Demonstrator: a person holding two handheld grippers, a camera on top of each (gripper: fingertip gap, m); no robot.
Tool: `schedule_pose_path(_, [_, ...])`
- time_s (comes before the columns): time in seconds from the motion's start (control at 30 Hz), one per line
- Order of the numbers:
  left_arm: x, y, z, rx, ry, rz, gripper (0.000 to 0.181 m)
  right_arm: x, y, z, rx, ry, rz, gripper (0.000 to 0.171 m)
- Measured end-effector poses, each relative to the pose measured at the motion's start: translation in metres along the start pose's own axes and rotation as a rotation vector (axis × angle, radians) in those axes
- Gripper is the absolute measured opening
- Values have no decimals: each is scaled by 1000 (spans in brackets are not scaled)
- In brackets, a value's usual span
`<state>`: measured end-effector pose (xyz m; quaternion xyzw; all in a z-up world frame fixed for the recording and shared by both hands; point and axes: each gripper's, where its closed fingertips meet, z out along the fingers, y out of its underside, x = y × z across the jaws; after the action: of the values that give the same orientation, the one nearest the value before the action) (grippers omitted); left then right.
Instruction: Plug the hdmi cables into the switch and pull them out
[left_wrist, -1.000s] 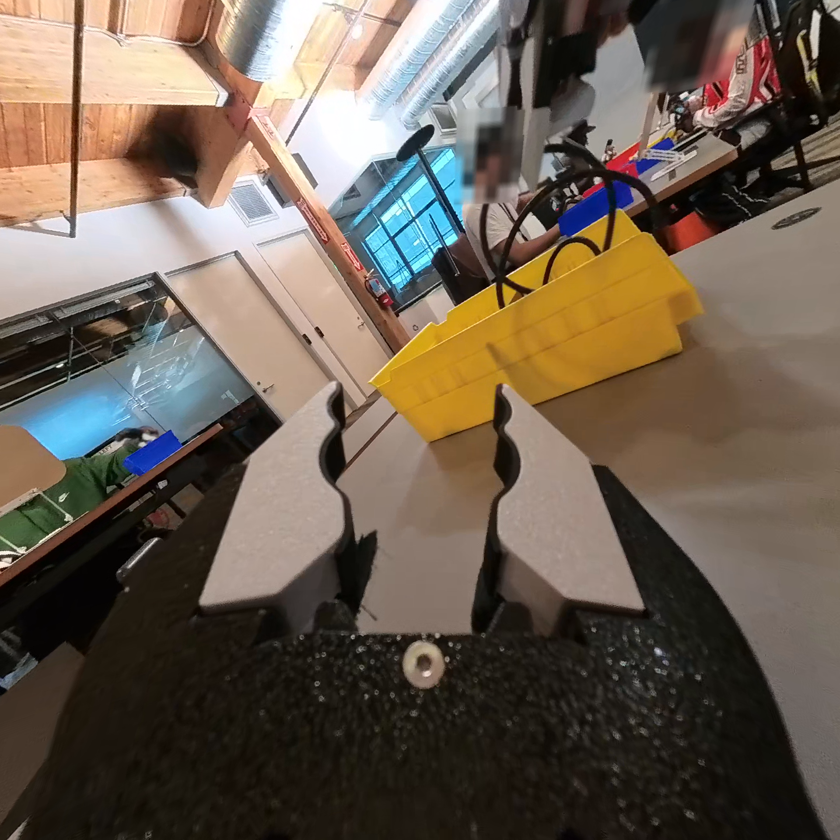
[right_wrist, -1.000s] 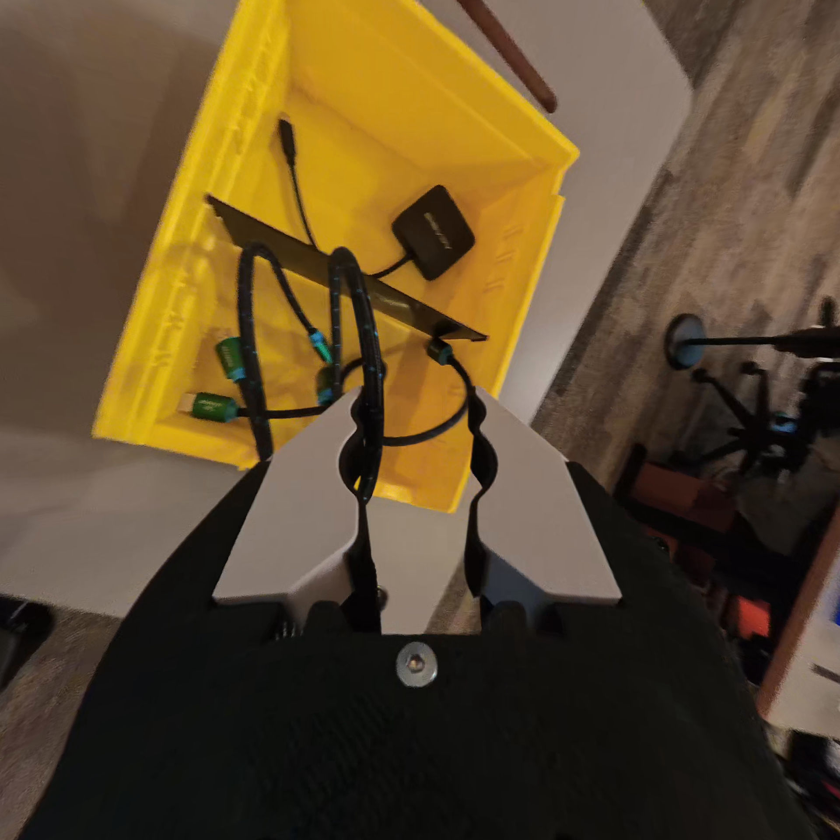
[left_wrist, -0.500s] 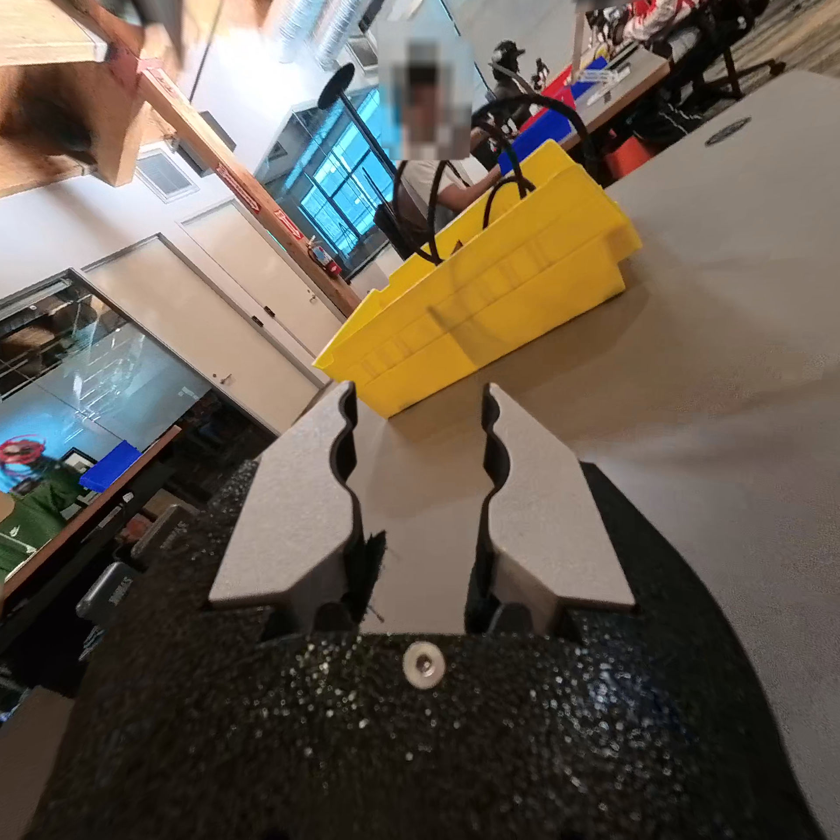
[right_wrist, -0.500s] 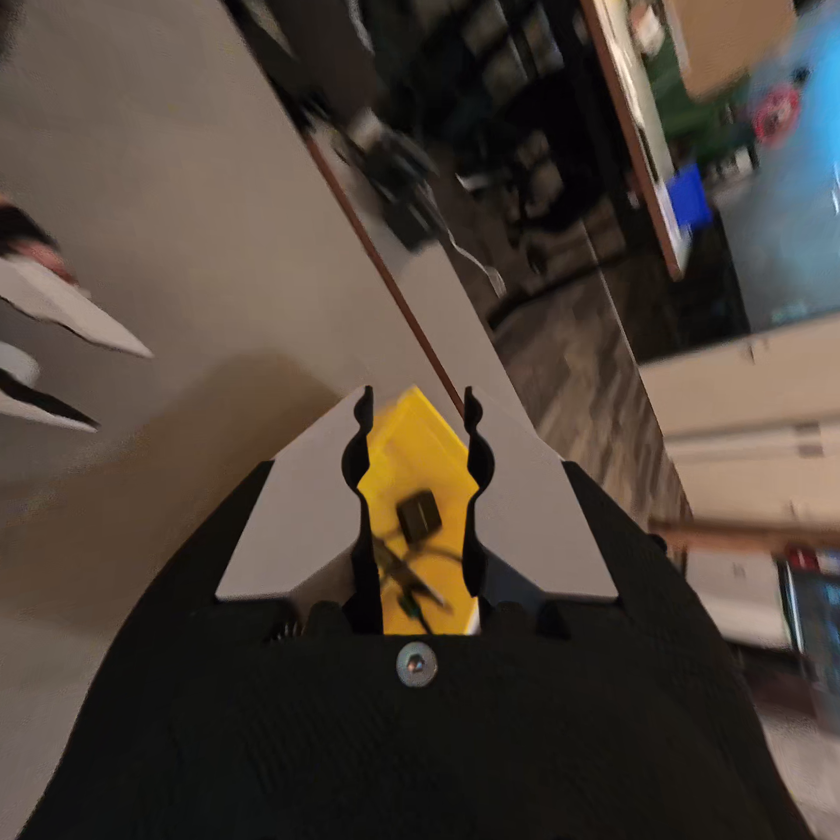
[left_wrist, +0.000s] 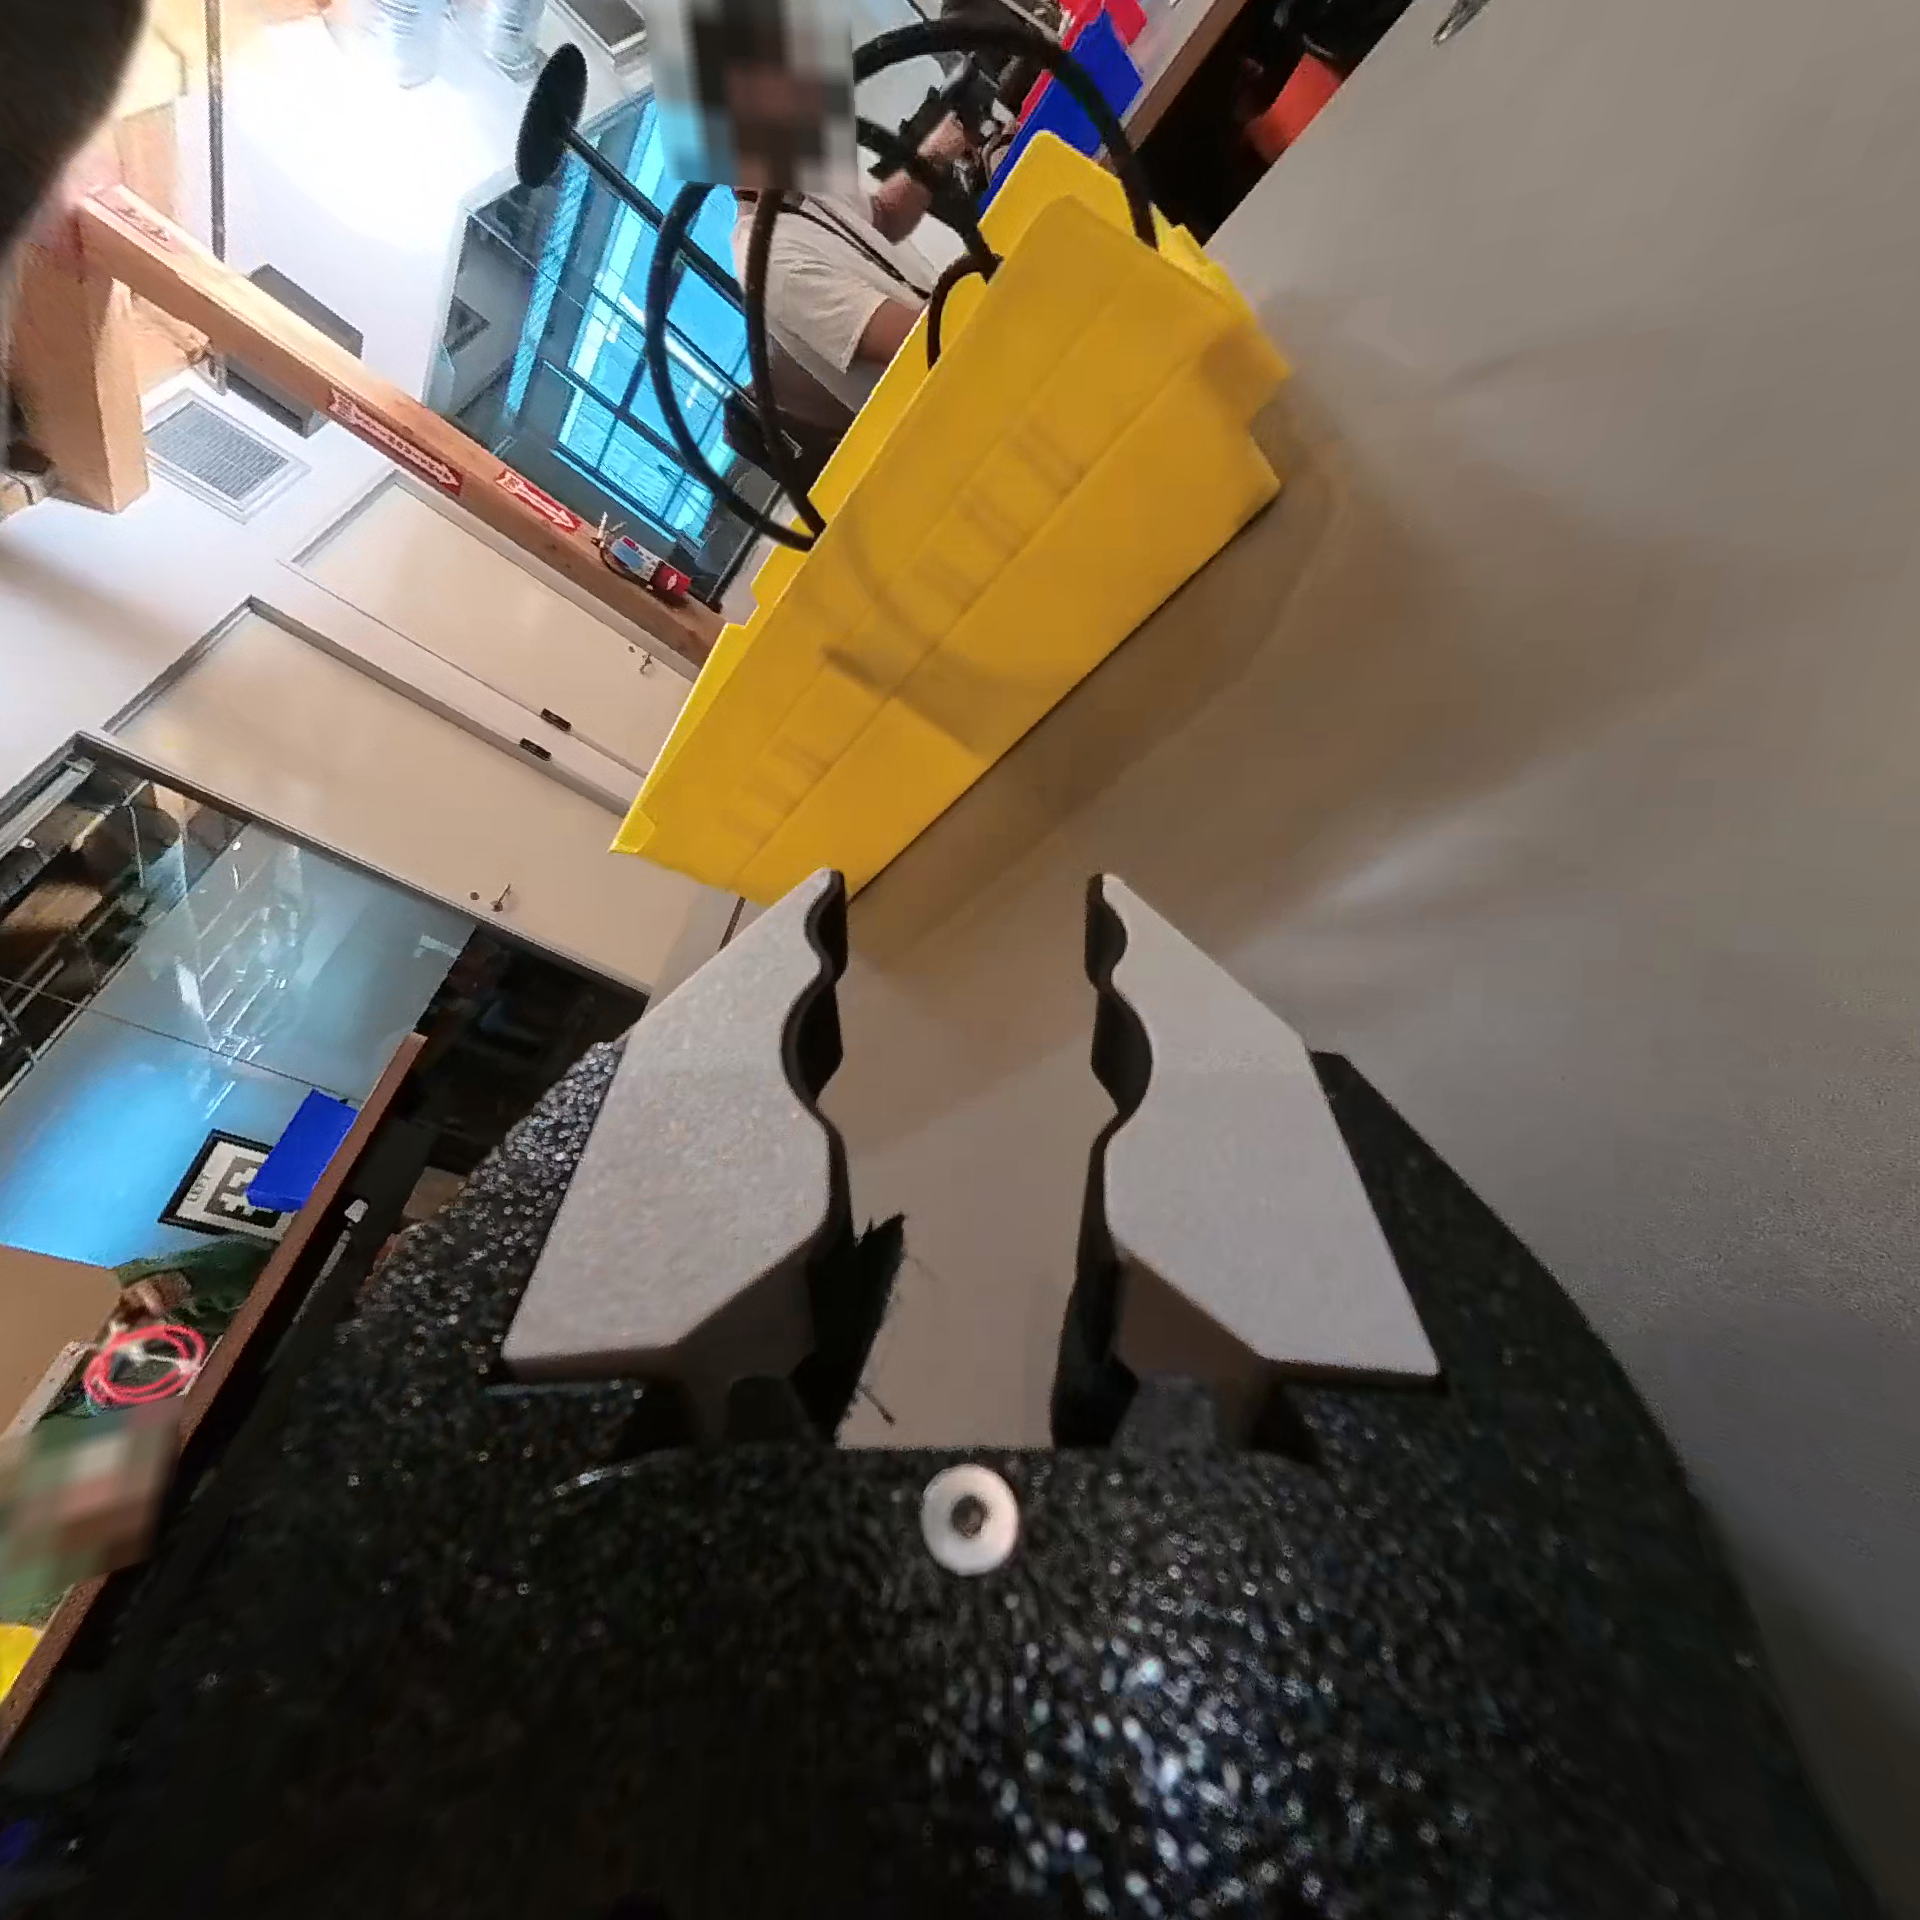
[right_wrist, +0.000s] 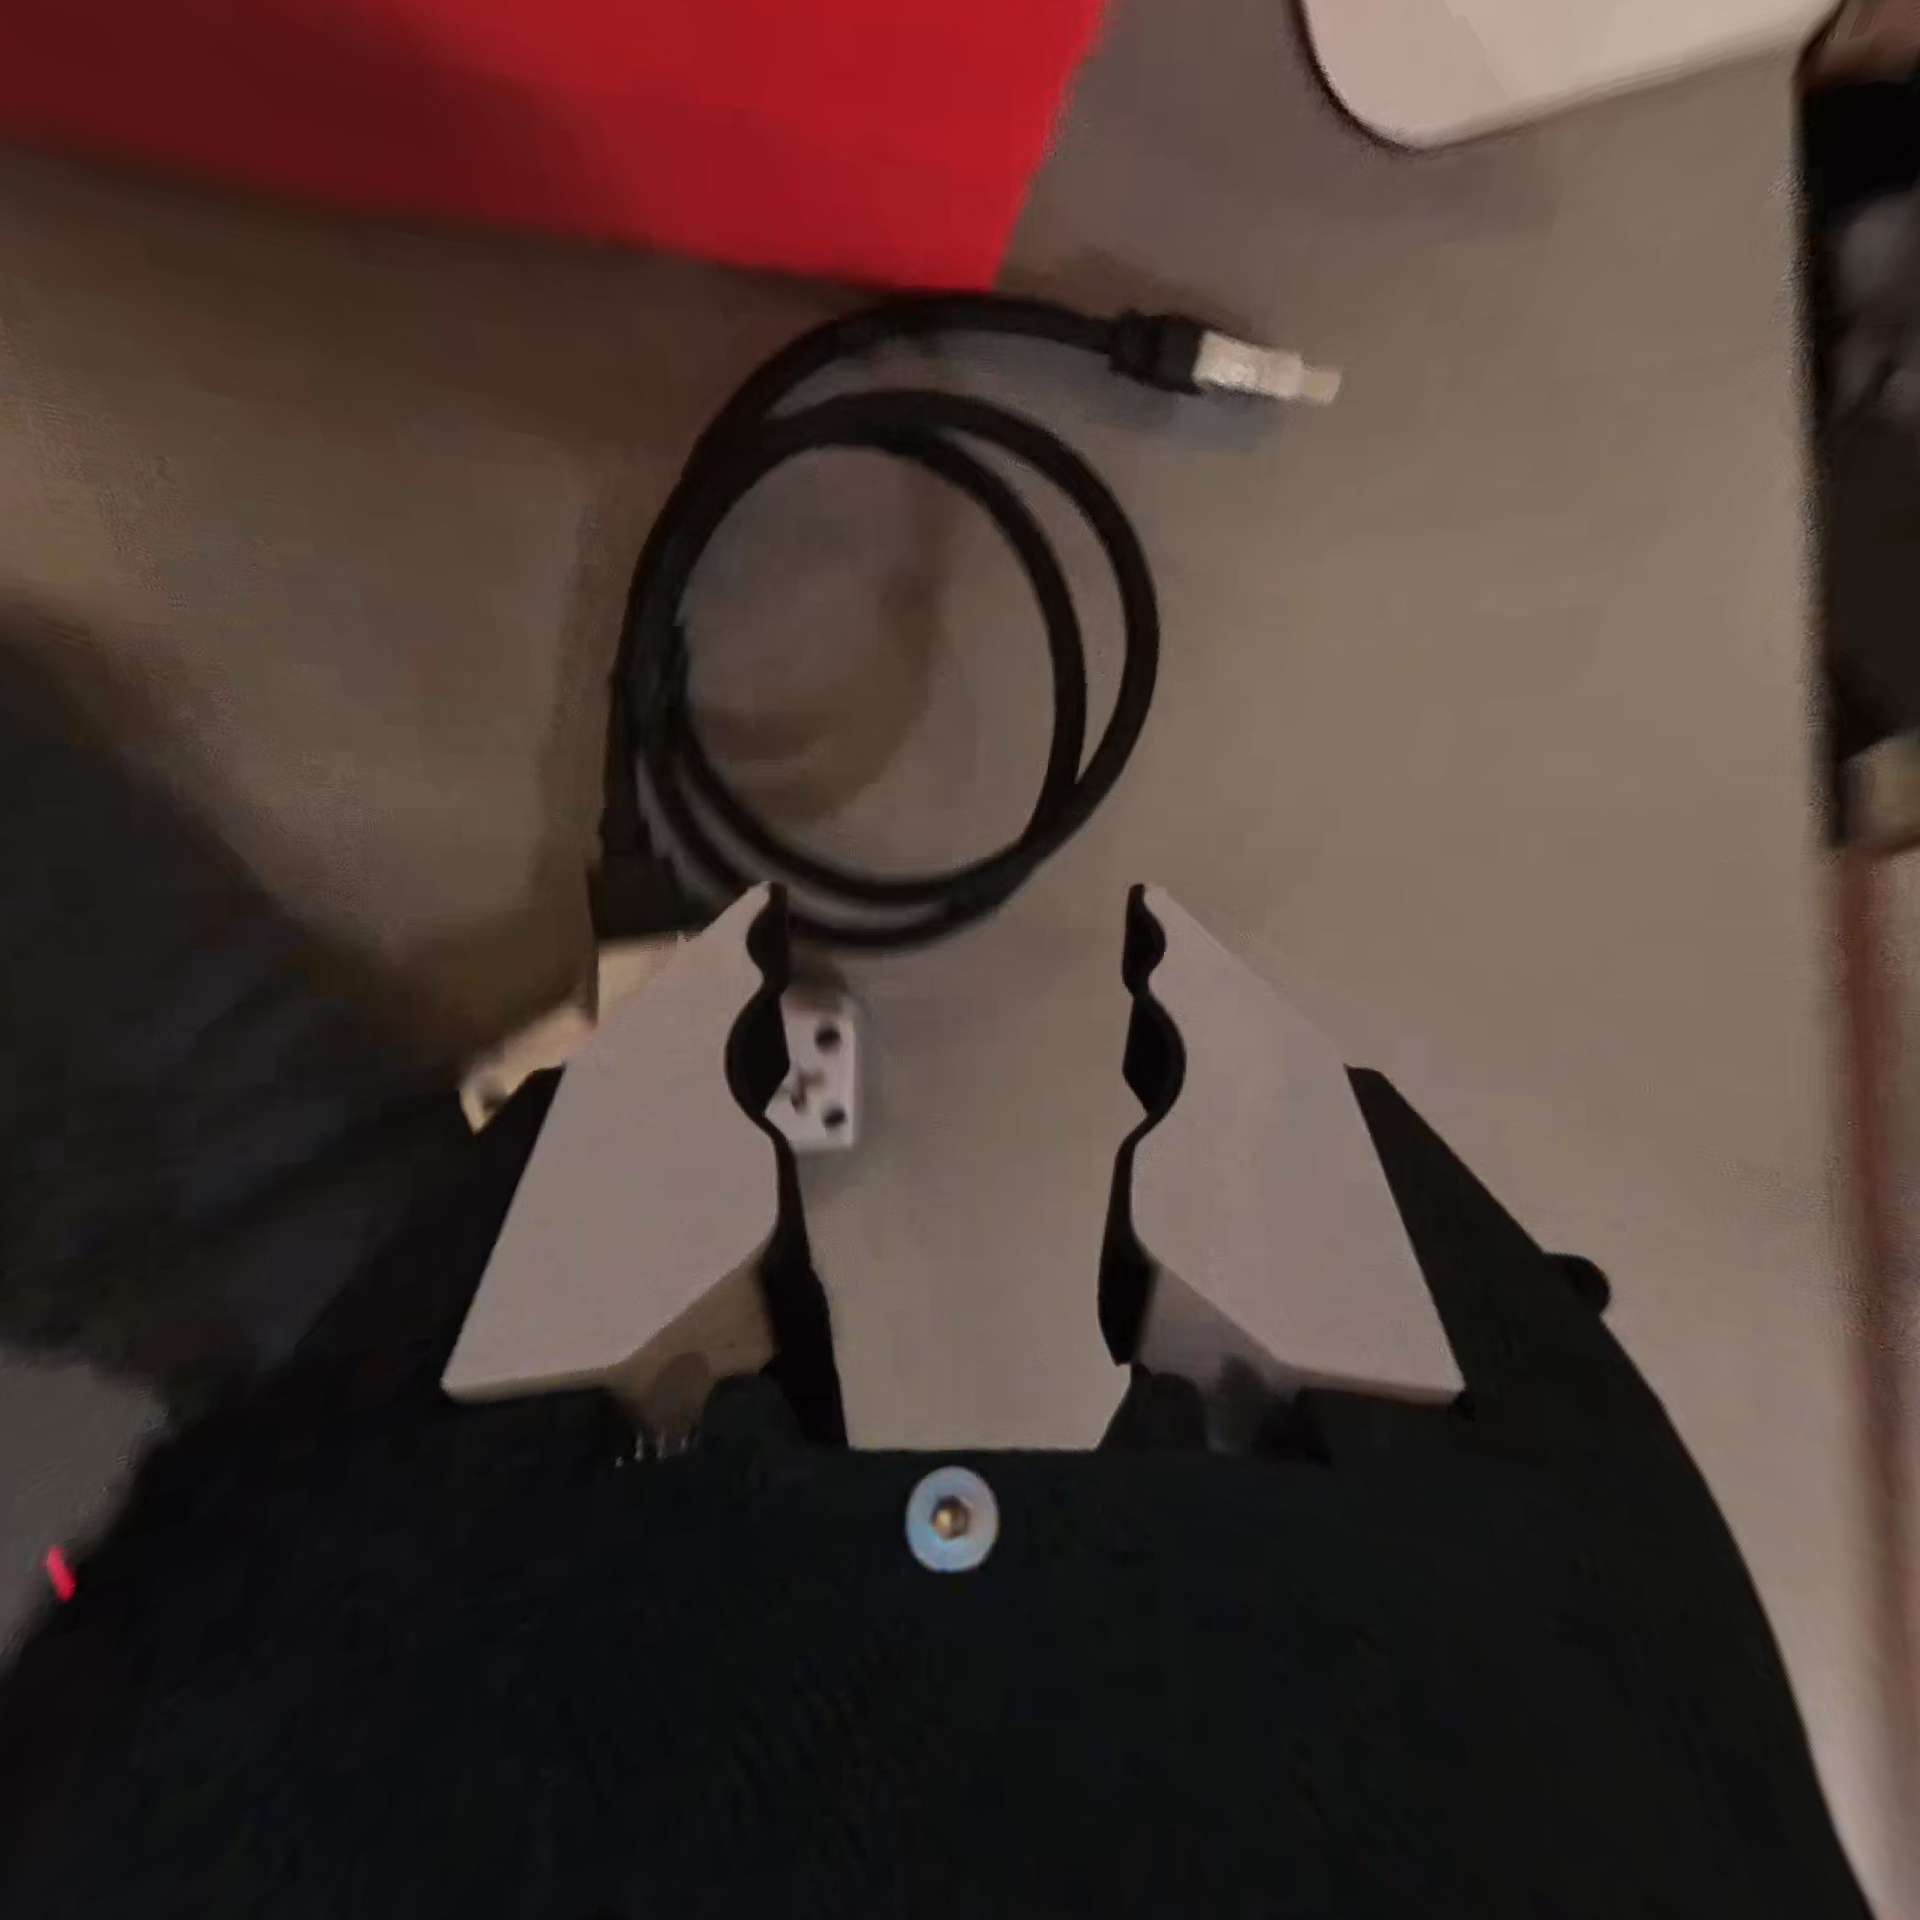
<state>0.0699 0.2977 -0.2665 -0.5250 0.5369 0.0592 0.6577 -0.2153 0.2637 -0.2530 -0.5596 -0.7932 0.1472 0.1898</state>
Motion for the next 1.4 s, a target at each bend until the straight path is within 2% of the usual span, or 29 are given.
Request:
schedule_pose_path(0.07, [0, 0, 0, -4, 1, 4, 44, 10, -3, 29, -26, -33, 203, 67])
schedule_pose_path(0.17, [0, 1, 0, -7, 2, 2, 43, 22, 2, 59, -85, -38, 257, 62])
schedule_pose_path(0.3, [1, 3, 1, -15, 5, 7, 43, 14, 8, 68, -124, -103, 236, 7])
schedule_pose_path(0.33, [2, 4, 1, -17, 6, 9, 43, 14, 4, 61, -101, -114, 226, 6])
schedule_pose_path(0.4, [3, 4, 1, -20, 11, 9, 42, 21, -12, 31, -7, -100, 201, 5])
schedule_pose_path(0.47, [4, 4, 1, -22, 16, 17, 41, 33, -25, -15, 98, -54, 188, 4])
schedule_pose_path(0.57, [5, 3, 2, -11, 30, 3, 39, 49, -20, -94, 221, 67, 133, 4])
schedule_pose_path(0.83, [9, 3, 3, -12, 49, 9, 36, 122, 64, -310, 374, 630, 143, 4])
schedule_pose_path(0.97, [5, 3, 3, -4, 51, -44, 35, 157, 130, -385, 323, 833, 192, 4])
schedule_pose_path(1.1, [-4, 5, 1, 10, 42, -154, 33, 190, 195, -424, 233, 988, 187, 4])
schedule_pose_path(1.2, [-8, 7, 1, 12, 39, -201, 31, 210, 237, -429, 200, 1062, 176, 4])
schedule_pose_path(1.3, [-9, 8, 1, 11, 40, -208, 30, 220, 270, -406, 201, 1077, 140, 4])
schedule_pose_path(1.4, [-7, 8, 1, 11, 45, -199, 30, 220, 307, -361, 163, 1009, 160, 4])
